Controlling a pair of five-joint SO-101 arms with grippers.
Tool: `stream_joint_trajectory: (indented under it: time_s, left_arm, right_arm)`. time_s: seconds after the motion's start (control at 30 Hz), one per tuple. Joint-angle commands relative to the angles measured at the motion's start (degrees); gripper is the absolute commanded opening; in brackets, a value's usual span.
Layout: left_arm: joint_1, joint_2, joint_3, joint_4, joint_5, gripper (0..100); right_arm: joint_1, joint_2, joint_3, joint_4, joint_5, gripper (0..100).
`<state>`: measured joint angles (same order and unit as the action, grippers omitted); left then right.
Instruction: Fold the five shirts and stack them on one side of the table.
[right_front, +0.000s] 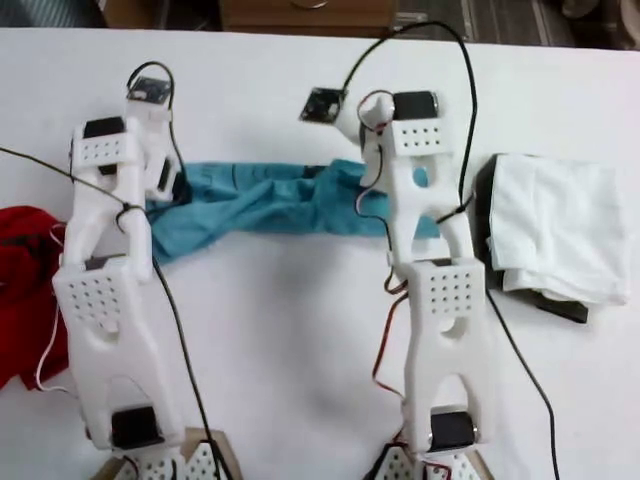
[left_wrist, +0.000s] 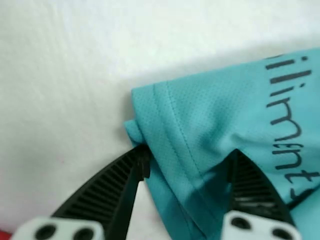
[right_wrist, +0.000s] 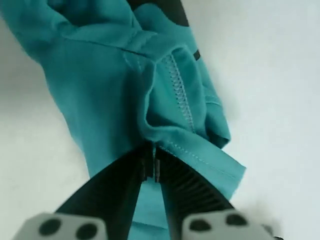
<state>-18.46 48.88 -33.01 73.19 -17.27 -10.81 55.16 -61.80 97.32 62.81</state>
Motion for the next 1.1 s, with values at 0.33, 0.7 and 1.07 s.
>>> stream_joint_trajectory:
  time_s: [0.33, 0.7, 1.07]
  left_arm:
    - [0.4, 0.0, -1.3, -2.5, -0.5, 27]
    - [1.4, -3.4, -5.4, 2.0, -0.3, 27]
    - [2.8, -4.6, -19.7, 21.6, -0.7, 27]
  right_arm:
    - [0.8, -2.8, -7.0, 0.2, -0.4, 2.1]
    - [-5.4, -13.8, 2.6, 0.3, -4.9, 2.1]
    - [-7.5, -29.8, 3.3, 0.6, -10.4, 2.1]
